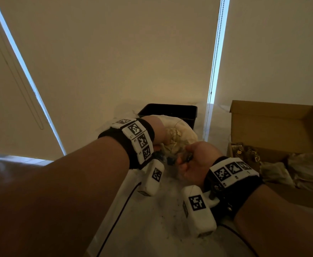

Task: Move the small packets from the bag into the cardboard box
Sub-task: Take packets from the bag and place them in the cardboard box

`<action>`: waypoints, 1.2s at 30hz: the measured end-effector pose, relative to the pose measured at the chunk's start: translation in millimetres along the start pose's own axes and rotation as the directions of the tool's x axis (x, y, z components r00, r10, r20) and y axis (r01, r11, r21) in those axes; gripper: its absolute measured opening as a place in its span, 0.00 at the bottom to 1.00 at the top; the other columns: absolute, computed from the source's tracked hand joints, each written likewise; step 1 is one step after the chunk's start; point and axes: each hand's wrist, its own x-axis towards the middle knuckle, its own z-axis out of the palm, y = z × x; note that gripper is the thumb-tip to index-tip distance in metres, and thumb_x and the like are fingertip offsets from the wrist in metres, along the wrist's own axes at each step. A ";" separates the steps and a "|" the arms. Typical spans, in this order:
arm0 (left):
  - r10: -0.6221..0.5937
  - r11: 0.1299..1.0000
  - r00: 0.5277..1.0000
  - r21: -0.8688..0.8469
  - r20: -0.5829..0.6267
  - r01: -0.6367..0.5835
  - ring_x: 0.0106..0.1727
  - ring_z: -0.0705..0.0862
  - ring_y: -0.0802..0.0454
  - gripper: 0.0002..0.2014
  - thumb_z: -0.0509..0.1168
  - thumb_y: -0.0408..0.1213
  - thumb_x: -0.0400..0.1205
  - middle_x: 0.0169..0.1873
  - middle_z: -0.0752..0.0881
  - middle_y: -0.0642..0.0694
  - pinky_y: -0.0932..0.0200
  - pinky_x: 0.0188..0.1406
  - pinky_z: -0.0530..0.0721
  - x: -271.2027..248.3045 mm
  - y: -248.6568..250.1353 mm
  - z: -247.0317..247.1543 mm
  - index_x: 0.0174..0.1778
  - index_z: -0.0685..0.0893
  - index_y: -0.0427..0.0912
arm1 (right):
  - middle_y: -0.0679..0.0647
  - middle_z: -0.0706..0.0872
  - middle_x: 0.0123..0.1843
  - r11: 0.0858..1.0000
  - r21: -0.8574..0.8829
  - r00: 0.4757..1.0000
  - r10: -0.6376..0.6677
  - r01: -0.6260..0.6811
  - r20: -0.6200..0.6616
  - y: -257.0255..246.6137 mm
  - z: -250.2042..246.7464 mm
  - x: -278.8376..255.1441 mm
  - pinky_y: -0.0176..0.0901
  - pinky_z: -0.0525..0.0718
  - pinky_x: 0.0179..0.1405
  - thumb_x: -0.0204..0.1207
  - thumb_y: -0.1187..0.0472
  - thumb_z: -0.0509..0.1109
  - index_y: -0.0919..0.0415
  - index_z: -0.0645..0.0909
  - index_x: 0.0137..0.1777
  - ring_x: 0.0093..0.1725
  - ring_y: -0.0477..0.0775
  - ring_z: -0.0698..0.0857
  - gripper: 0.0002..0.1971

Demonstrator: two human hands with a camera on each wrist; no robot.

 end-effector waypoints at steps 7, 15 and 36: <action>0.227 0.956 0.970 0.212 -0.087 -0.205 0.51 0.82 0.54 0.12 0.65 0.44 0.87 0.56 0.85 0.47 0.73 0.34 0.76 -1.7 4.1 8.6 0.64 0.82 0.45 | 0.61 0.78 0.49 0.999 -0.029 0.999 -0.023 0.022 -0.027 -0.5 -0.9 3.1 0.36 0.66 0.32 0.83 0.61 0.56 0.65 0.70 0.44 0.33 0.52 0.74 0.09; 0.270 0.920 0.951 0.333 -0.150 -0.208 0.58 0.85 0.43 0.17 0.68 0.41 0.85 0.65 0.85 0.37 0.57 0.44 0.78 4.7 0.5 11.2 0.67 0.84 0.36 | 0.60 0.77 0.43 0.997 -0.069 0.999 -0.042 0.041 -0.010 -0.4 -1.9 6.9 0.37 0.66 0.28 0.82 0.63 0.56 0.66 0.71 0.49 0.30 0.53 0.74 0.06; 0.339 0.895 0.930 0.353 -0.139 -0.274 0.68 0.81 0.45 0.21 0.66 0.45 0.86 0.67 0.83 0.42 0.61 0.57 0.76 10.6 -11.4 23.5 0.72 0.78 0.39 | 0.59 0.77 0.40 0.994 -0.070 0.996 -0.089 0.088 -0.018 -0.9 -2.5 9.9 0.38 0.64 0.31 0.83 0.62 0.54 0.62 0.72 0.47 0.30 0.52 0.73 0.07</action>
